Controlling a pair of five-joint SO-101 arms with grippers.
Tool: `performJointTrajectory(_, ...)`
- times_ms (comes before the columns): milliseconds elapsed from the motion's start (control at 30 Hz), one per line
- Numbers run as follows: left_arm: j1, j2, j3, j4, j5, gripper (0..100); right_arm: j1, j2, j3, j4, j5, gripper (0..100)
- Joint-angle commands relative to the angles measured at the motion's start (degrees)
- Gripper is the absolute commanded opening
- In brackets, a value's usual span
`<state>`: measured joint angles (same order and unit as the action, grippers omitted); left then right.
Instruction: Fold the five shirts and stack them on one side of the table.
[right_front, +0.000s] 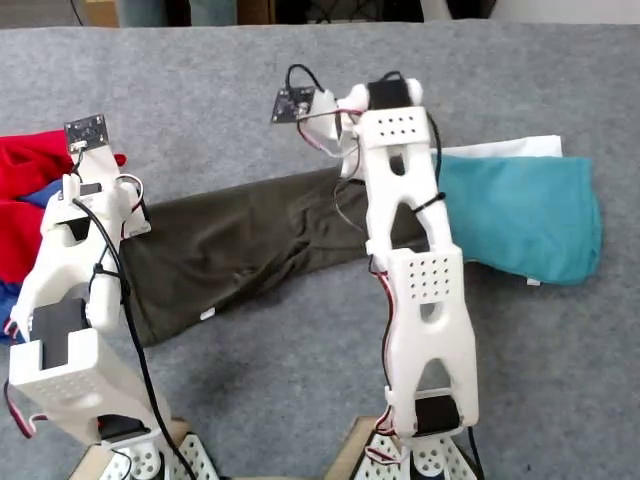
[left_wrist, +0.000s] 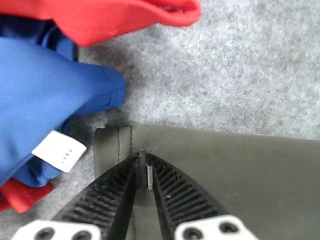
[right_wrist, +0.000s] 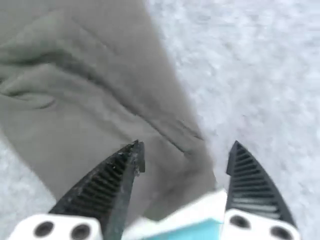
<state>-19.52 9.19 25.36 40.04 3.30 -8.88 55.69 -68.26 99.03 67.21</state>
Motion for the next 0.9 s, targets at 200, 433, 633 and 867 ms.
performJointTrajectory(200, 0.1, -3.0, -0.3, -0.3, 0.3, 3, 4.7, -9.7, -3.3, 2.3, -24.4, 3.2)
performJointTrajectory(433, 0.3, -6.9, -4.6, 11.4, 0.7, 3, 4.1, -32.3, 31.7, 2.2, -34.3, 1.5)
performJointTrajectory(633, 0.1, -14.5, -16.4, 31.6, 3.3, 17, 2.4, -49.9, 63.3, -3.5, -34.3, 1.5)
performJointTrajectory(867, -6.3, -11.3, -11.3, 39.2, 4.3, 25, 2.2, -60.4, 85.5, -11.9, -29.6, 1.5)
